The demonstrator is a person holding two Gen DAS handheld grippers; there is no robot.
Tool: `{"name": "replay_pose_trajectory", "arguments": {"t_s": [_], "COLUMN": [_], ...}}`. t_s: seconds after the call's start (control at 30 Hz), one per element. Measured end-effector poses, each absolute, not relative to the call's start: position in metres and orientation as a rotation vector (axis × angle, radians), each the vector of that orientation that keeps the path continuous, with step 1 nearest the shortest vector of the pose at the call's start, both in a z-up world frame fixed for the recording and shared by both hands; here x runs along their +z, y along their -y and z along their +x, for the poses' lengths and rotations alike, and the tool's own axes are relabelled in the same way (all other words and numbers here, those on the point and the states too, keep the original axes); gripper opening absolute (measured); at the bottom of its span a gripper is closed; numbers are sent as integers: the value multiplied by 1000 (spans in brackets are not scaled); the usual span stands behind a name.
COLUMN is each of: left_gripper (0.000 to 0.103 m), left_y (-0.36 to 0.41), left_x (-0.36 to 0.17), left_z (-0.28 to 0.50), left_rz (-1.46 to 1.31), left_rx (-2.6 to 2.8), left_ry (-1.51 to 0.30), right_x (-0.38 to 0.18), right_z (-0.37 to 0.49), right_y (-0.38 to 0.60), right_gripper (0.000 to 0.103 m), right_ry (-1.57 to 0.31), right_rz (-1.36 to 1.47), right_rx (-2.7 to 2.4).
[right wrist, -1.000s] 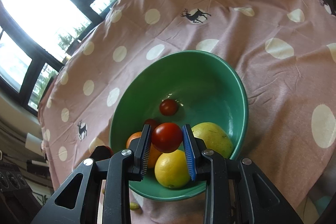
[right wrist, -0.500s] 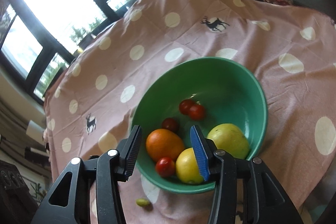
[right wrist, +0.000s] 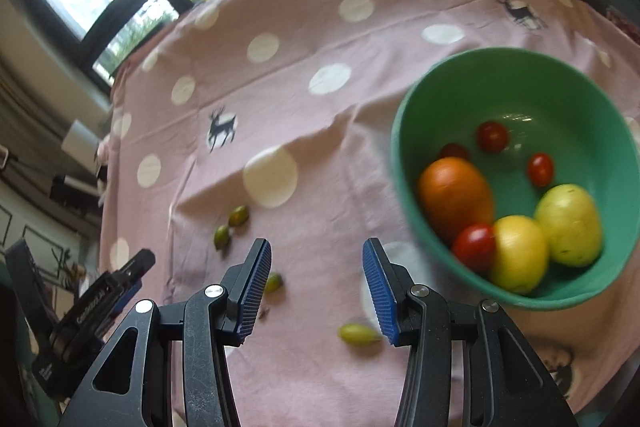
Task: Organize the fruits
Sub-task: 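Close the left tool on a green olive while the right tool grasps another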
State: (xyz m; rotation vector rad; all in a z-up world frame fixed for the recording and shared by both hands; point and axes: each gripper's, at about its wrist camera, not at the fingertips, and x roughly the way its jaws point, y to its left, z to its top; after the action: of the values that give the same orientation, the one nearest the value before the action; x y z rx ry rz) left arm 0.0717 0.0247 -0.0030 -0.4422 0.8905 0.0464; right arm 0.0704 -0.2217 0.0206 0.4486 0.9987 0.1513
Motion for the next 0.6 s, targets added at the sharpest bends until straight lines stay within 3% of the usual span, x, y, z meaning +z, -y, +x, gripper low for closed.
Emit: {"name": "replay_pose_trajectory", "arguments": {"t_s": [0.27, 0.4, 0.6], "left_gripper": [48, 47, 46], "left_y": [-31, -34, -32], "left_x": [-17, -19, -24], "left_z": [83, 86, 94], "left_rz": [-487, -513, -538], "left_rx": [21, 7, -33], "left_ry": [-915, -911, -921], "right_x": [-15, -29, -34], "right_z": [88, 95, 102], "right_y": [167, 155, 148], "right_gripper": [48, 36, 31], "right_ry": [-1138, -1177, -1191], "right_rz": [396, 394, 396], "right_rx": [219, 196, 178]}}
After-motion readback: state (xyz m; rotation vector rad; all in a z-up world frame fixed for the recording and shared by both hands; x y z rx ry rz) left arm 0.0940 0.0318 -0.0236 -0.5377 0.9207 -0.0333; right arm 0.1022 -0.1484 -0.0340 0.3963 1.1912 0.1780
